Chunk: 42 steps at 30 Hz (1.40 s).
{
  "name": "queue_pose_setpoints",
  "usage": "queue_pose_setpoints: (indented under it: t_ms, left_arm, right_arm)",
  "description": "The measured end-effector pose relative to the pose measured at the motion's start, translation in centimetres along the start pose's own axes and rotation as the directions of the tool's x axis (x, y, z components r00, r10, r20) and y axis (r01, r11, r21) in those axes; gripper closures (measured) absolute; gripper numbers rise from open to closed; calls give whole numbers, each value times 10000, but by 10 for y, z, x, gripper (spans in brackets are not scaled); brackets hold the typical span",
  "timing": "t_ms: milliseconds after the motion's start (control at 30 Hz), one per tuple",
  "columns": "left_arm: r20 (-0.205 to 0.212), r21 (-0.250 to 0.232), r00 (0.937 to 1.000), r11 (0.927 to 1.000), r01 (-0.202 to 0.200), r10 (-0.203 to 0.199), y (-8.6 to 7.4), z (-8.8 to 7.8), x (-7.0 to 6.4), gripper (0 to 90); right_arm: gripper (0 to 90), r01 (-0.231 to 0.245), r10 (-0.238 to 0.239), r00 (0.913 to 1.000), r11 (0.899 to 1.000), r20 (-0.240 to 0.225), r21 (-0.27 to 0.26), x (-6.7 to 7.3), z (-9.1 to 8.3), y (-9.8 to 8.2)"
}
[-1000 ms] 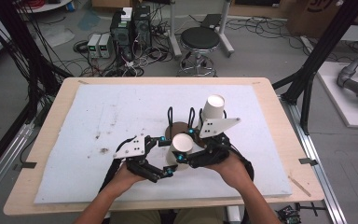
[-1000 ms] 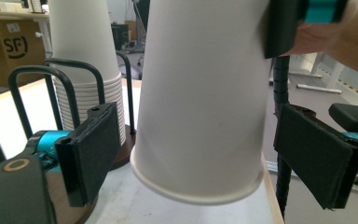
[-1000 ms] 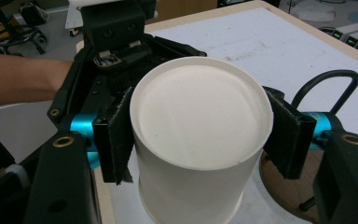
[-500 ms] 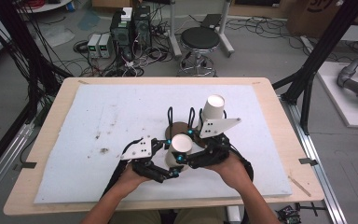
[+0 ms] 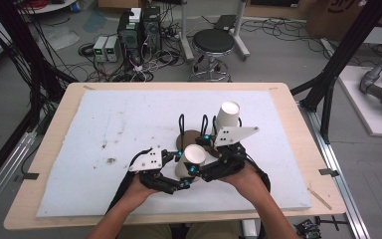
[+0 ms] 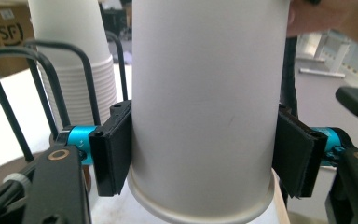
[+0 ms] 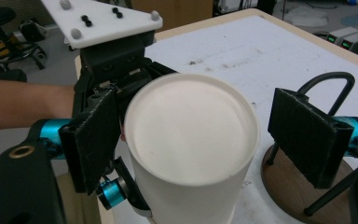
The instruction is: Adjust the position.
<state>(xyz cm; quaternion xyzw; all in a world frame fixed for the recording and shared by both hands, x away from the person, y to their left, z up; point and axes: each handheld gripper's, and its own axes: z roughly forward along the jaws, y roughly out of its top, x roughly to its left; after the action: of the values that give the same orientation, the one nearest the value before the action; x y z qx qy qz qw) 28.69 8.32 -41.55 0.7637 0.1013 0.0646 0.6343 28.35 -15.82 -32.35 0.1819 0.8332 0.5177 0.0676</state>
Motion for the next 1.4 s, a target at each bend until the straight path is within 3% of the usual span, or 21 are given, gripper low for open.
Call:
queue_pose_setpoints:
  t_ms: [200,367,400,433,467,500,600,633,667,700,733,767,833,1000,1033,1067,1133,1233,1267,1400]
  left_arm:
    - [-41,615,10000,9981,45,-43,5,-5,3,306]
    - [64,1783,9996,9836,-277,270,19,-11,4,308]
    - [64,1783,9996,9836,-277,270,19,-11,4,308]
    - [134,2194,9990,9746,-443,424,24,-12,5,308]
    - [134,2194,9990,9746,-443,424,24,-12,5,308]
    - [241,2709,9983,9609,-567,521,30,-13,6,308]
    - [467,3312,9970,9406,-743,623,36,-12,7,309]
    - [566,3480,9963,9340,-804,647,38,-12,8,308]
    - [566,3480,9963,9340,-804,647,38,-12,8,308]
    - [774,3776,9947,9214,-916,672,41,-11,8,308]
    - [774,3776,9947,9214,-916,672,41,-11,8,308]
    - [865,3875,9939,9168,-969,685,43,-11,8,308]
    - [1071,4183,9909,9004,-1197,820,47,-11,9,308]
    - [1231,4387,9882,8882,-1362,907,50,-10,8,308]
    - [1372,4553,9850,8765,-1562,1043,52,-10,7,308]
    - [1372,4553,9850,8765,-1562,1043,52,-10,7,308]
    - [1492,4698,9824,8663,-1700,1119,56,-9,6,308]
    - [1574,4695,9814,8660,-1721,1098,57,-8,5,308]
    - [1696,4770,9789,8596,-1830,1143,58,-7,4,308]
    - [1749,4942,9774,8480,-1915,1188,55,-5,2,308]
  right_arm:
    - [176,396,-397,9989,9992,-262,-29,0,-7,0]
    - [176,805,-796,9963,9964,-313,271,-4,-12,0]
    - [176,805,-796,9963,9964,-313,271,-4,-12,0]
    - [176,1083,-1066,9936,9929,-366,490,-6,-13,0]
    - [176,1083,-1066,9936,9929,-366,490,-6,-13,0]
    - [176,1387,-1369,9902,9871,-278,799,-7,-13,0]
    - [176,1567,-1528,9873,9819,-443,1063,-8,-13,0]
    - [176,1647,-1594,9857,9800,-549,1115,-9,-13,1]
    - [176,1647,-1594,9857,9800,-549,1115,-9,-13,1]
    - [176,1819,-1733,9817,9759,-787,1207,-9,-13,3]
    - [176,1858,-1755,9805,9742,-881,1282,-9,-13,4]
    - [176,1858,-1755,9805,9742,-881,1282,-9,-13,4]
    - [176,2088,-1905,9742,9643,-1206,1627,-9,-10,4]
    - [176,2278,-2033,9691,9548,-1400,1908,-11,-7,4]
    - [176,2369,-2089,9664,9500,-1500,2036,-10,-5,4]
    - [176,2391,-2106,9659,9487,-1504,2071,-10,-5,4]
    - [176,2480,-2165,9631,9447,-1598,2144,-9,-4,5]
    - [176,2623,-2261,9585,9383,-1738,2256,-7,-1,5]
    - [176,2647,-2276,9576,9370,-1765,2280,-6,-1,5]
    - [176,2748,-2307,9537,9293,-1932,2469,-4,5,4]
